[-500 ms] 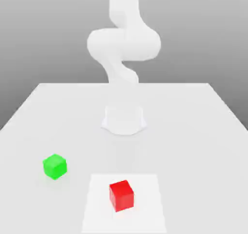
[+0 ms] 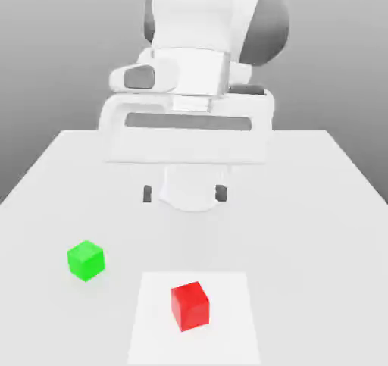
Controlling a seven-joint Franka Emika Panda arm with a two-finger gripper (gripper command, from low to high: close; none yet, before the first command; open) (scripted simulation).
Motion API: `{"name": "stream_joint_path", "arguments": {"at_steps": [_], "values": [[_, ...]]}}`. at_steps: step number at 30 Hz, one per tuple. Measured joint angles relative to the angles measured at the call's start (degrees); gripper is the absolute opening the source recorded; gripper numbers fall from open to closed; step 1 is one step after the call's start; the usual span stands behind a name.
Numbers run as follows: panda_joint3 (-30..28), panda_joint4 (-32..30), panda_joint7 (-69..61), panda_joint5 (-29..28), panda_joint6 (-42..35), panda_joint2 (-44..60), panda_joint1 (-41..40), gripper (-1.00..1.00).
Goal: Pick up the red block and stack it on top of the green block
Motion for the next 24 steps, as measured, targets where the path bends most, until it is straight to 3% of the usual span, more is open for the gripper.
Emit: {"name": "stream_joint_path", "arguments": {"at_steps": [6,11,12,19,24], "values": [[0.56,-5.22,-8.59,4.24,6.95,12.31,-0.23,0.0],[1.45,-4.45,-9.9,5.28,15.42,22.63,-0.97,0.0],[1.5,-4.2,-9.94,5.3,16.96,24.46,-1.01,-1.0],[1.6,-4.15,-9.84,5.18,17.2,24.79,-1.12,-1.0],[1.57,-5.46,-9.58,4.83,9.61,15.88,-1.17,-1.0]]}}
